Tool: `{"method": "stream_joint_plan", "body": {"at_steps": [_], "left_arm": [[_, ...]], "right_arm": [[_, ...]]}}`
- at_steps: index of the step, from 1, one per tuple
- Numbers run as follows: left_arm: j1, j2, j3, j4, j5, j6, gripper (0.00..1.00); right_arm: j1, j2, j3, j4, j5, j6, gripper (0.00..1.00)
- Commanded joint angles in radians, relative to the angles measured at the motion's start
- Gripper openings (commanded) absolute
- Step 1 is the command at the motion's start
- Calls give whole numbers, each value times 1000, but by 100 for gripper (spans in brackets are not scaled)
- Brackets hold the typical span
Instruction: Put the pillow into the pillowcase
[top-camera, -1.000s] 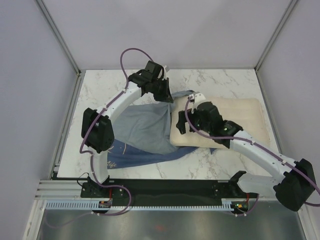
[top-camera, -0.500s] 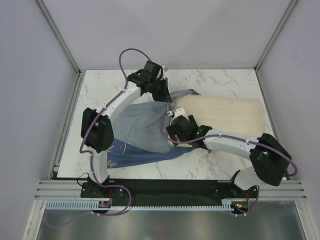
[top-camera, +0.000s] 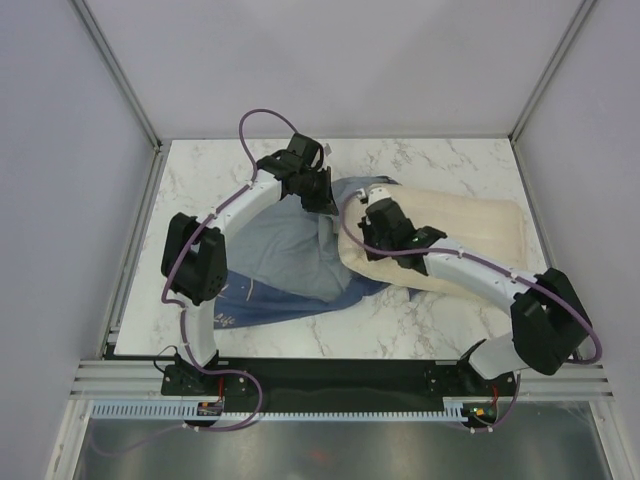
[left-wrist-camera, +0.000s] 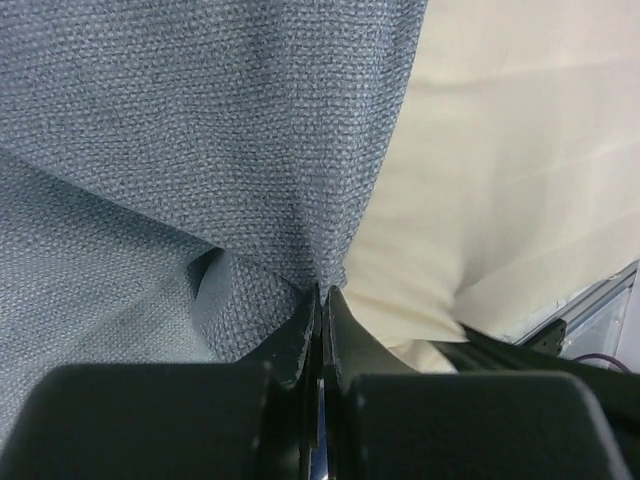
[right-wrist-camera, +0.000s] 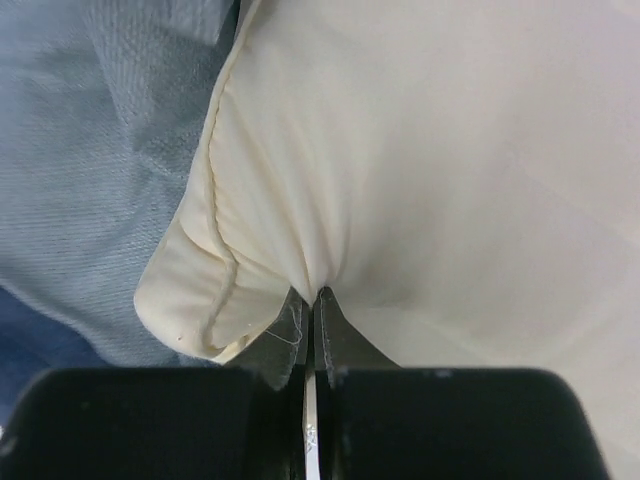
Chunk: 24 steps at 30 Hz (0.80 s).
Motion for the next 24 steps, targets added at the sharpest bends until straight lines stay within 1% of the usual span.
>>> {"method": "stream_joint_plan", "body": {"at_steps": [1,3,4,5,6,8,9,10,11,12,14,16,20,22,24], "left_arm": [[4,-28,-5,32,-22,2,2],[4,-22,-1,32,-30,8,3],[4,-17,2,30,-39,9,4],[4,-11,7,30,-57,12,6],[4,-9,9,30,-71,15,14],[3,-21,2,27,-123,17,25],[0,-32,-5,28,-140,20,37],[-6,-43,-16,28,-170,25,42],[-29,-55,-34,28,-238,34,47],[-45,-83,-44,25,-276,45,56],[-89,-112,-83,22,-379,37,58],[-138,-153,-134,28,-416,5,58],[-230,-166,-180,35,-416,-8,58],[-256,-140,-191,35,-416,-8,58],[-258,-114,-195,35,-416,-8,58]], "right_arm": [[-148,-80,84,21,-198,27,0],[-231,-84,102,27,-255,44,0],[-254,-73,120,27,-334,48,0],[-272,-67,127,29,-363,53,0],[-309,-58,133,36,-392,70,0],[-343,-41,136,55,-468,90,0],[-370,-36,131,79,-494,97,0],[-380,-32,131,91,-513,116,0],[-390,-28,133,96,-545,121,0],[-403,-24,136,101,-557,124,0],[-412,-16,147,104,-585,133,0],[-418,-18,162,108,-593,145,0],[-435,-13,196,107,-602,173,0],[-452,-7,213,107,-616,191,0],[-467,1,226,108,-628,213,0]]}}
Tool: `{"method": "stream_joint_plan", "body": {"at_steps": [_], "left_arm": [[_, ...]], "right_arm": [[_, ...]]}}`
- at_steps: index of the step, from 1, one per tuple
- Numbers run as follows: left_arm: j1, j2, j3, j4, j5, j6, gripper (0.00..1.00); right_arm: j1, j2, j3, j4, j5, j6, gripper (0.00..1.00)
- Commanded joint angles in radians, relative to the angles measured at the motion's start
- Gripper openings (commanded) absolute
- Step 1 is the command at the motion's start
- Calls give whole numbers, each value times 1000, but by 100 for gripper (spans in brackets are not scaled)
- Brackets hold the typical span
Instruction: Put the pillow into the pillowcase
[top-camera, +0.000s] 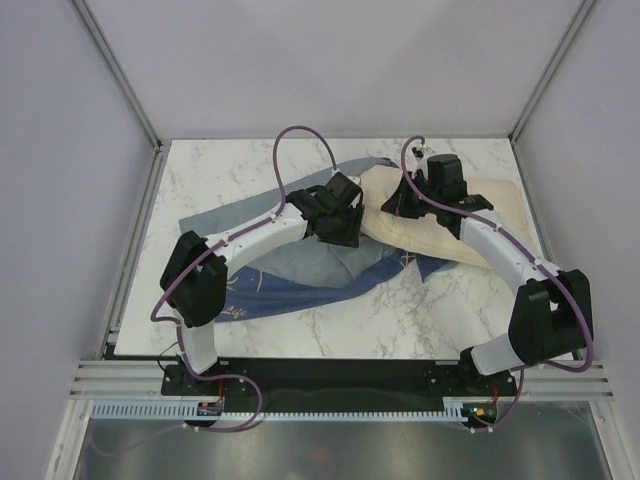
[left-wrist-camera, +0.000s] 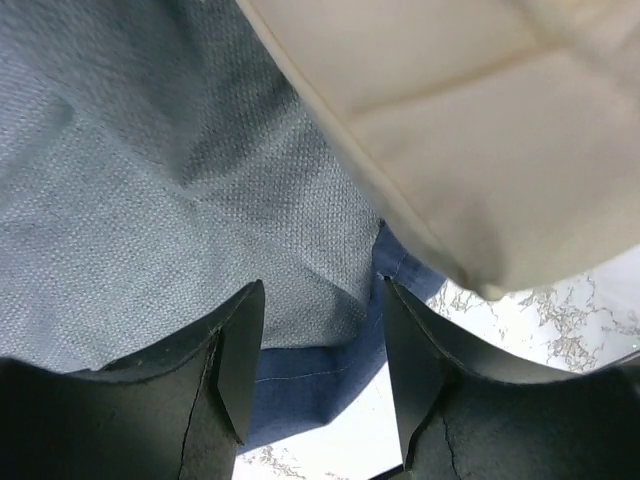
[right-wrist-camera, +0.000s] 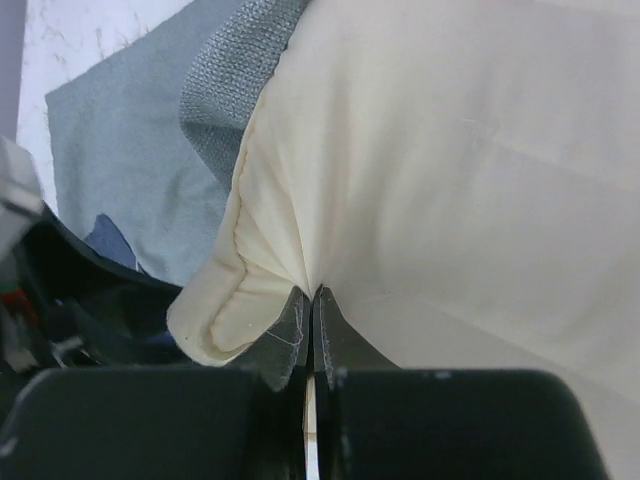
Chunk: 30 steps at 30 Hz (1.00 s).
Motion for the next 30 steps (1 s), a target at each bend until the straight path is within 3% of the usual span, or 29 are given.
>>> {"method": "stream_joint_plan", "body": {"at_steps": [1,14,15,16,18,22,30], "left_arm": [[0,34,-17,11,-47,-18,58],[47,161,-51,11,-47,-18,58],[47,189,-43,346,-64,-571,84],[47,197,-40,365,-192,-590,84],[46,201,-62,456,-190,-608,84],[32,140,-207,457,-191,-618,84],[32,189,-174,457,-191,-618,84]], "right_arm": [[-25,2,80,85,-79,65,0],[-90,-20,78,118,-157,114,0],[-90,-21,78,118,-162,115,0],[-88,-21,78,118,-163,117,0],[-88,-23,78,118,-166,120,0],[-90,-24,78,118,-163,117,0],[-90,-26,78,119,-160,120,0]]}}
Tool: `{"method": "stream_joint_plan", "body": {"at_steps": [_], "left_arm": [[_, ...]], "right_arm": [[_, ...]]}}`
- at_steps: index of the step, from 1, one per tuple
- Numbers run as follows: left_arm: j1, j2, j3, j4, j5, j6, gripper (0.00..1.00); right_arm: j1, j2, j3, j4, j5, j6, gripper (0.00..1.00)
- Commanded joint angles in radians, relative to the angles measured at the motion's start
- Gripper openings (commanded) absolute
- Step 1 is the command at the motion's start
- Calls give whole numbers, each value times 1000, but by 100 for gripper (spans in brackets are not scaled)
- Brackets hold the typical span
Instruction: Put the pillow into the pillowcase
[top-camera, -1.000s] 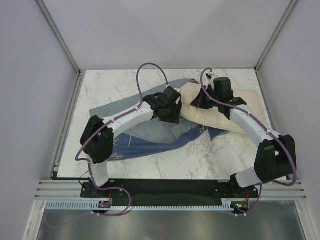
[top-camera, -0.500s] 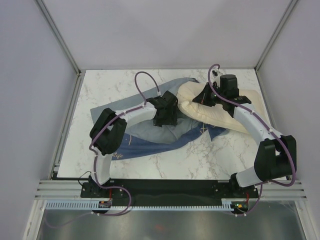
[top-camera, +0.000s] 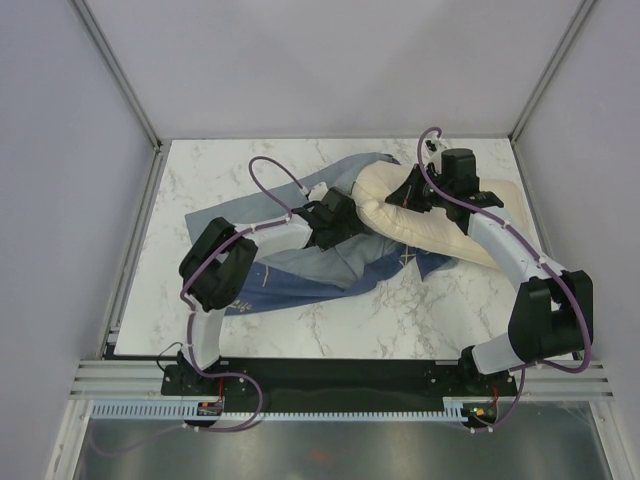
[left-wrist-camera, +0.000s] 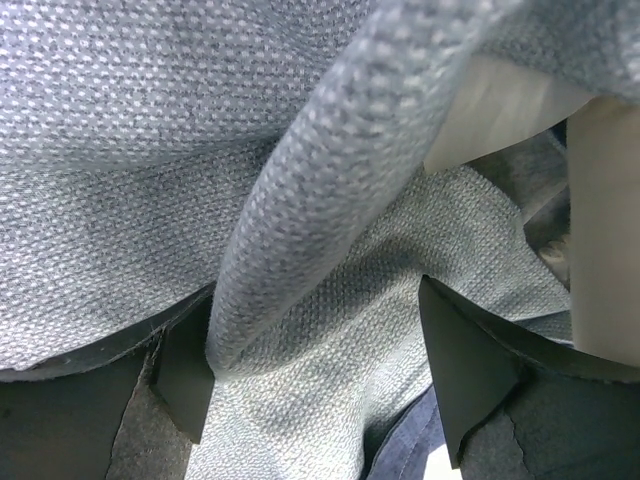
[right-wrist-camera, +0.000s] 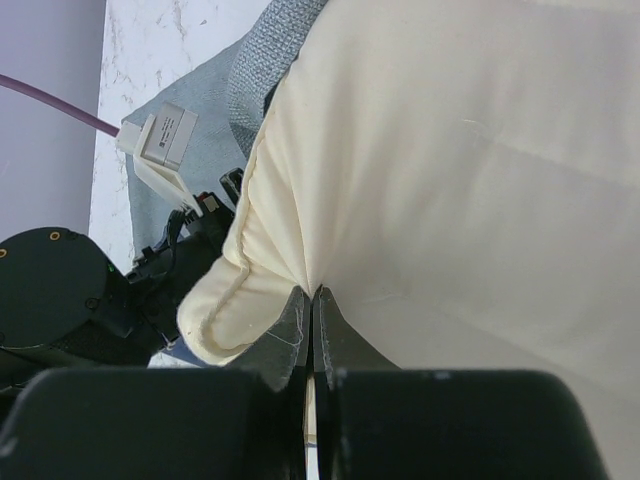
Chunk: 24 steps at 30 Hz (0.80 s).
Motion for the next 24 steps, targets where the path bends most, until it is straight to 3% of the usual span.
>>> {"method": "stream_joint_plan", "body": {"at_steps": [1,17,18,19,24], "left_arm": [[-9,32,7,29,-34,-60,84],[-4,-238,-97,29,-34,-60,84],[-3,-244,-114,148,-35,-68,85],[-1,-248,-117,-12,-45,122,3],[-3,-285,-128,-11,-57,150,2]], "right_arm": [[-5,-30,52,88,-36,21,0],[-10,-13,29,86,13,0,0],[-11,-14,26,86,11,-4,0],[-10,-16,23,86,11,-4,0],[-10,-25,10,88,16,-14,0]]}}
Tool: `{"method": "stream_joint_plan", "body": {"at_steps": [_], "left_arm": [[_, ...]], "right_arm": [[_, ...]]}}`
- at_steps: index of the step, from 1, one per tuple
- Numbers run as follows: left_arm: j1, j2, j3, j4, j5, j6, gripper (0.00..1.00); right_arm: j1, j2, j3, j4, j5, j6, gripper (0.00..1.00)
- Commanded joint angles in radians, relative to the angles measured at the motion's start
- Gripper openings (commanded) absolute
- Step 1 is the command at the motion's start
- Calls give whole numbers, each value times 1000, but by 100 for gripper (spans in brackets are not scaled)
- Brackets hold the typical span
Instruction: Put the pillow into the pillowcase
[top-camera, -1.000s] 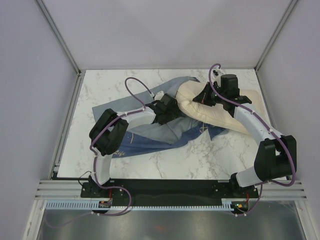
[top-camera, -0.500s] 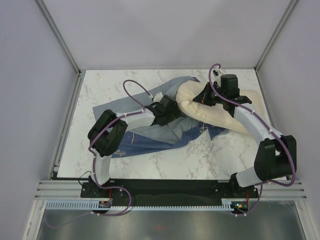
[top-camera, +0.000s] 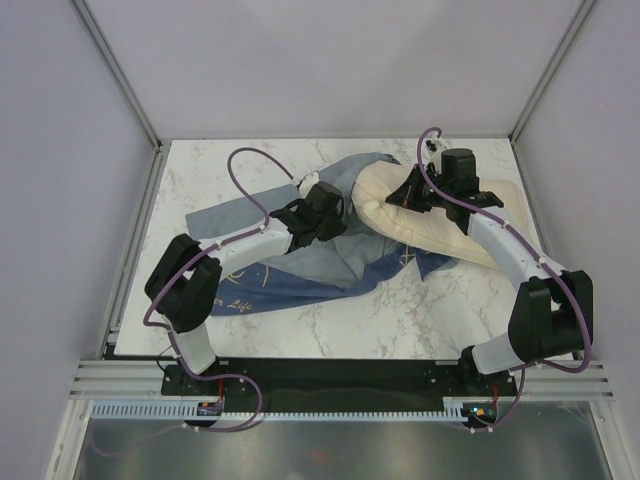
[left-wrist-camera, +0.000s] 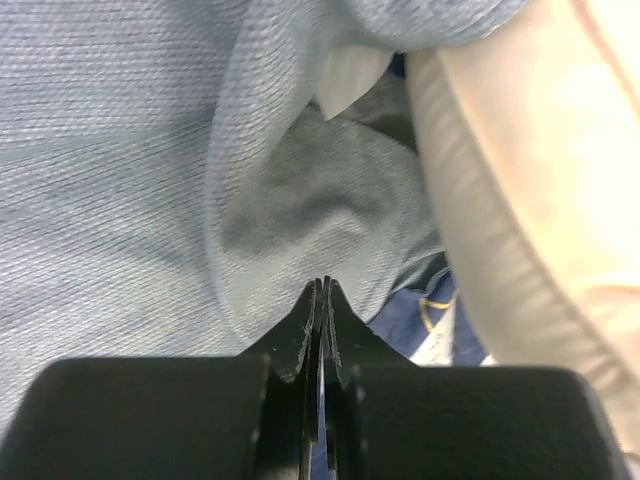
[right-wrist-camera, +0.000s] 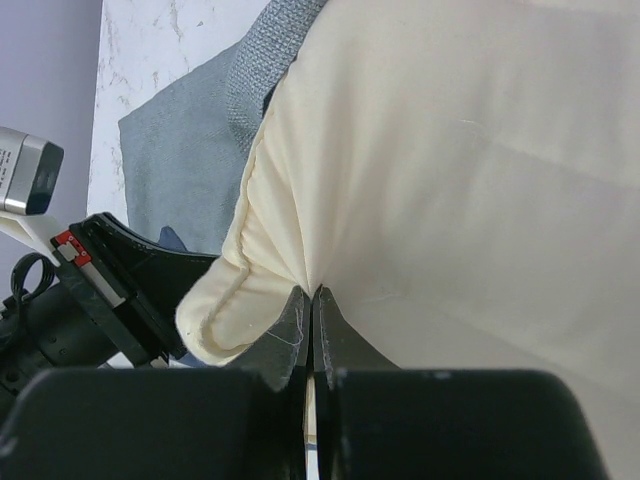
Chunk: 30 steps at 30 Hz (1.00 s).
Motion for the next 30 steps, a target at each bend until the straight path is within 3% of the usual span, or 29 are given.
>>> {"method": "stream_joint_plan", "body": {"at_steps": [1,7,8,9,10,11,12,21,25,28,29,30], "left_arm": [[0,-68,-32,-25,-63,86,2],[0,-169,-93,-27,-129,115,2],[0,-166,-90,-25,-127,121,8],[2,-160,-81,-30,-124,121,26],[2,-143,-79,-31,-123,112,54],[2,-134,-76,-31,-121,107,76],[2,-125,-63,-30,-114,107,77],[9,55,57,-34,-92,95,78],[49,156,152,-57,-36,58,71],[83,204,194,-80,13,49,51],[87,205,181,-79,27,44,39],[91,201,174,-74,37,43,35]], "right_arm": [[-9,-26,9,86,8,-10,0],[-7,-23,5,88,3,-13,0],[-7,-25,8,89,2,-12,0],[-7,-25,9,89,0,-12,0],[-7,-23,11,91,-1,-13,0],[-7,-23,12,89,-3,-12,0],[-7,-23,14,89,-3,-10,0],[-7,-26,21,89,-1,-7,0],[-7,-28,23,91,-4,-5,0],[-7,-29,23,88,2,-5,0],[-7,-29,23,89,2,-7,0],[-7,-28,23,89,5,-5,0]]}}
